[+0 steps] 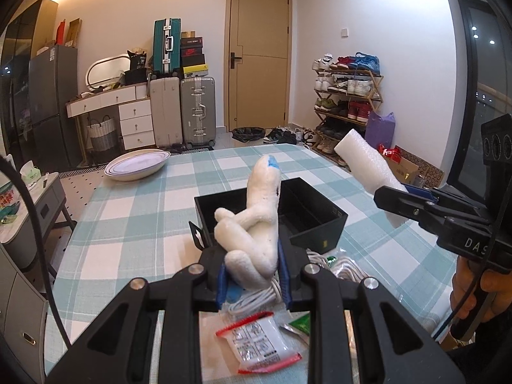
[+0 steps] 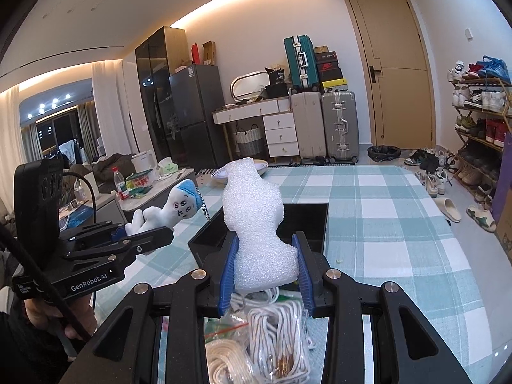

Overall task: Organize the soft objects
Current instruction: 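Carry both items over the black box and open both grippers inside it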

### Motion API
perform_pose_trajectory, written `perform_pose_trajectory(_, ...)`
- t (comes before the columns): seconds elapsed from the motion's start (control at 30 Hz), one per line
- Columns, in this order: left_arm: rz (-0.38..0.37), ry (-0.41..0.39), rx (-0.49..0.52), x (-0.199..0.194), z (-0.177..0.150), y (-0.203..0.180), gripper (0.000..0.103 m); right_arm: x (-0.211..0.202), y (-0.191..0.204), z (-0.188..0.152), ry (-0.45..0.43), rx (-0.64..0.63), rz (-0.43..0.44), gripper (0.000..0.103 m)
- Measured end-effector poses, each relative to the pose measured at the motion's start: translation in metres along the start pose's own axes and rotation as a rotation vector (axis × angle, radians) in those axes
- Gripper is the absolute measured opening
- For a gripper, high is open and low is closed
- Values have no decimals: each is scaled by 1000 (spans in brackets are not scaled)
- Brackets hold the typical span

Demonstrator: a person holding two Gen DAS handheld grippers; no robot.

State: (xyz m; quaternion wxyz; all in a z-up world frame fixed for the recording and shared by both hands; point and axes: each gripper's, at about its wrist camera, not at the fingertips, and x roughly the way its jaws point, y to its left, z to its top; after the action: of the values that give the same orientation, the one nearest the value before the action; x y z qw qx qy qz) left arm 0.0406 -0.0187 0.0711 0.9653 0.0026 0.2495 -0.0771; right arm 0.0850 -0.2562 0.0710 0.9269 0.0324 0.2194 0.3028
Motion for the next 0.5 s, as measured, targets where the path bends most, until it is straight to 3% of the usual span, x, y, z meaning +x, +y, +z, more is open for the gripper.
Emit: perform_pose_trajectory(0.5, 29, -1, -44, 39, 26, 15, 24, 40, -8, 30, 54, -24, -37, 34)
